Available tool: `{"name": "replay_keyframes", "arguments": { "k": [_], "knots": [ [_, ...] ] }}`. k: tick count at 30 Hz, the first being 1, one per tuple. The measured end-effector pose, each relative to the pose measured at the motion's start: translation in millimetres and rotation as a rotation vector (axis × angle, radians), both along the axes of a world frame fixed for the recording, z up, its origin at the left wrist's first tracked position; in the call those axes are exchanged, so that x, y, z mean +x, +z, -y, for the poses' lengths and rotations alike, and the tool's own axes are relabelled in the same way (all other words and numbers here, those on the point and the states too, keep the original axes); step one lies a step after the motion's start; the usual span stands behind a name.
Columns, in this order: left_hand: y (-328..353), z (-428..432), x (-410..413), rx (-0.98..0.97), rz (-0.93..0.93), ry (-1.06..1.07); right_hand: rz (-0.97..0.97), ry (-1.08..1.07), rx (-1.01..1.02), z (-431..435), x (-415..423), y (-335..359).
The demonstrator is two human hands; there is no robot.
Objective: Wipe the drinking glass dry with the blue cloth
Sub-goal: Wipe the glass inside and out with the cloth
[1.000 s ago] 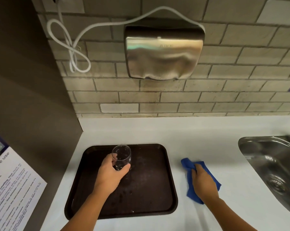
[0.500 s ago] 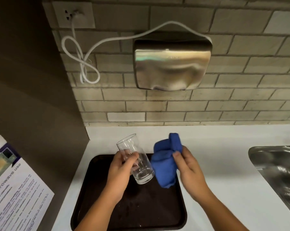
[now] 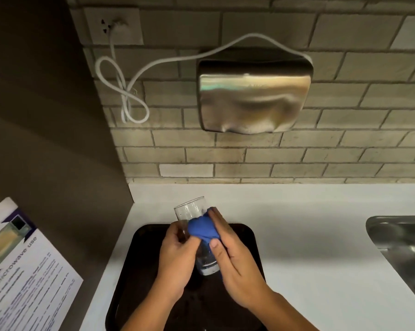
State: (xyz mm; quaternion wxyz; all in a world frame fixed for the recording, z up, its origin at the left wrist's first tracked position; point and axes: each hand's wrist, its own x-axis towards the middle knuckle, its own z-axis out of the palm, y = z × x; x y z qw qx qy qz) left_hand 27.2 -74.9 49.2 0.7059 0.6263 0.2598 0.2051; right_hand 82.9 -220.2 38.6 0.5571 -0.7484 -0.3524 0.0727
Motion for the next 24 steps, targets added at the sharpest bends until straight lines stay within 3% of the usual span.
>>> {"name": "replay_keyframes", "arguments": {
  "k": [2, 6, 11, 15, 20, 24],
  "knots": [
    [-2.4, 1.2, -0.6, -0.022, -0.003, 0.012, -0.023, -0.009, 0.065, 0.0, 3.0, -4.6],
    [0.8, 2.2, -0.5, -0.105, 0.016, 0.031, -0.273, -0.079, 0.160, -6.5, 8.5, -3.0],
    [6.7, 4.9, -1.1, -0.098, -0.029, 0.082, -0.141, -0.033, 0.141, -9.7, -5.3, 2.4],
    [9.5, 8.8, -0.4, -0.109, -0.079, 0.097, -0.341, -0.078, 0.241, -13.9, 3.6, 1.7],
    [8.9, 11.4, -1.2, -0.066, -0.126, 0.084, -0.256, -0.086, 0.176, -10.5, -3.8, 1.3],
    [9.4, 15.0, -2.2, 0.009, -0.159, 0.118, -0.466, -0.121, 0.250, -14.9, 6.7, 3.4]
  ]
}}
